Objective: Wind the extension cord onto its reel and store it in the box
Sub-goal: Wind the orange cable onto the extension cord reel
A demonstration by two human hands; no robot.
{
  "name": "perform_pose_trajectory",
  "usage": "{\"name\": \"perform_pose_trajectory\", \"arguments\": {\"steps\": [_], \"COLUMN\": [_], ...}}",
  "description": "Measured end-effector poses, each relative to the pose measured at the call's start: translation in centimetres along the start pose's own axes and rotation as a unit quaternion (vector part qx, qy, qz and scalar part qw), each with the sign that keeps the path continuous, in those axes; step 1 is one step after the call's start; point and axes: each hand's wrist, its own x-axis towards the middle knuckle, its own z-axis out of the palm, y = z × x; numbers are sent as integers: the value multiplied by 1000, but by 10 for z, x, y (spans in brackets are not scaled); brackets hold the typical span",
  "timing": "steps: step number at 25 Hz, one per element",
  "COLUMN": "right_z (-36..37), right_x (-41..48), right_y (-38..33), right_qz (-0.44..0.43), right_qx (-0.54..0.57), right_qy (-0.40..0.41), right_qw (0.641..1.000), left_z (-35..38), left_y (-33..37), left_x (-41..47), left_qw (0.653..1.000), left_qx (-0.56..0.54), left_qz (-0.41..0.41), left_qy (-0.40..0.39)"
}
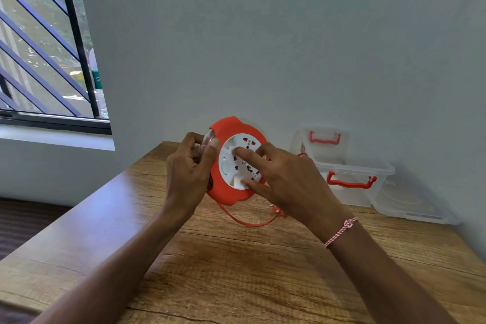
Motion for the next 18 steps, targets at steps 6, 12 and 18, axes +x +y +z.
{"name": "perform_pose_trajectory", "arguments": {"steps": [6,12,18], "right_z": [-4,1,3], "right_x": [-2,9,7], "right_y": [-13,-31,-22], "right_qz": [53,371,276], "right_qx": [17,346,199], "right_qy": [54,60,90], "right_qw": [997,860,936], "left_z": [4,8,7], "left_y": [2,3,1], "left_x": [-3,-7,-4], "left_qw": [999,999,1000], "left_qx": [-22,-18,-6], "left_qz": [3,37,23], "left_qy": [-24,-10,12]}}
